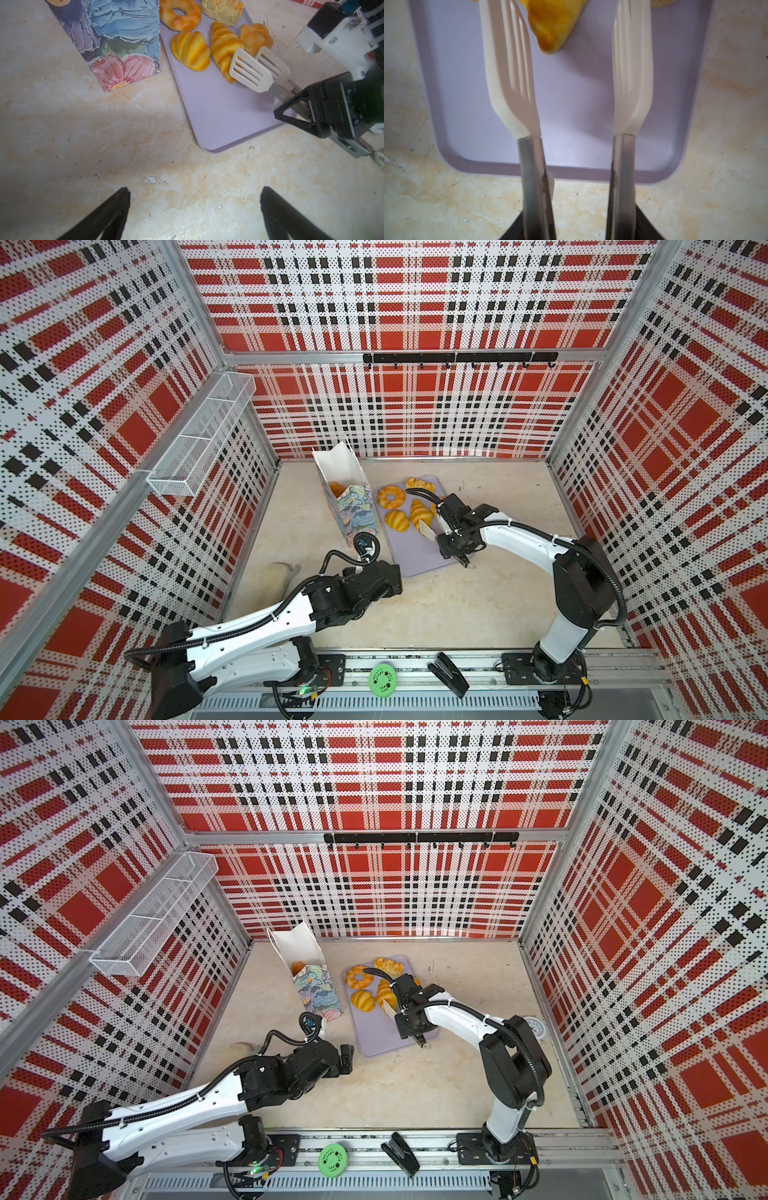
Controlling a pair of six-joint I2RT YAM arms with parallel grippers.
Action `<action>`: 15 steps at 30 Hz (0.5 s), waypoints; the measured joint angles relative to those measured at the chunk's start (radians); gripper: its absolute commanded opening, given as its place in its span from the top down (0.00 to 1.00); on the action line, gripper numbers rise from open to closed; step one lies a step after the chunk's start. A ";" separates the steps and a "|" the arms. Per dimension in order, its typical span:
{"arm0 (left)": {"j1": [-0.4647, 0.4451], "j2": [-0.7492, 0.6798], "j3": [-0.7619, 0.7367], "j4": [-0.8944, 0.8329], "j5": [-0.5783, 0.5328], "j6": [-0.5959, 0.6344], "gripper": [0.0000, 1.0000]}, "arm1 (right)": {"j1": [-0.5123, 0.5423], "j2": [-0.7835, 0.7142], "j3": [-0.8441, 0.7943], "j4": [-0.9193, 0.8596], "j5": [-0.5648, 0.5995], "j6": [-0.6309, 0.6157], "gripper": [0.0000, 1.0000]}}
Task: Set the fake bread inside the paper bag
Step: 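Lower the right gripper's tongs onto the striped croissant on the tray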
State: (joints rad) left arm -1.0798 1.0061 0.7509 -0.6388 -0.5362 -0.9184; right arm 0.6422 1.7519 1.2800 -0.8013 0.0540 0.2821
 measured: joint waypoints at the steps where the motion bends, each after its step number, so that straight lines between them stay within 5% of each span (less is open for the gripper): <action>1: 0.000 0.000 0.000 0.000 0.000 0.000 0.01 | 0.002 0.010 0.011 0.000 0.000 0.000 0.53; 6: 0.000 0.002 0.000 -0.008 -0.006 -0.001 0.01 | 0.009 0.054 0.046 -0.004 0.001 -0.009 0.65; 15: 0.000 0.002 0.001 -0.025 -0.023 -0.001 0.01 | 0.011 0.068 0.050 -0.039 0.003 -0.052 0.69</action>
State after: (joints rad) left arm -1.0798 1.0080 0.7517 -0.6640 -0.5594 -0.9195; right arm 0.6533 1.8202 1.3296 -0.8398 0.0566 0.2302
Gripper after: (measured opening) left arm 0.992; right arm 0.315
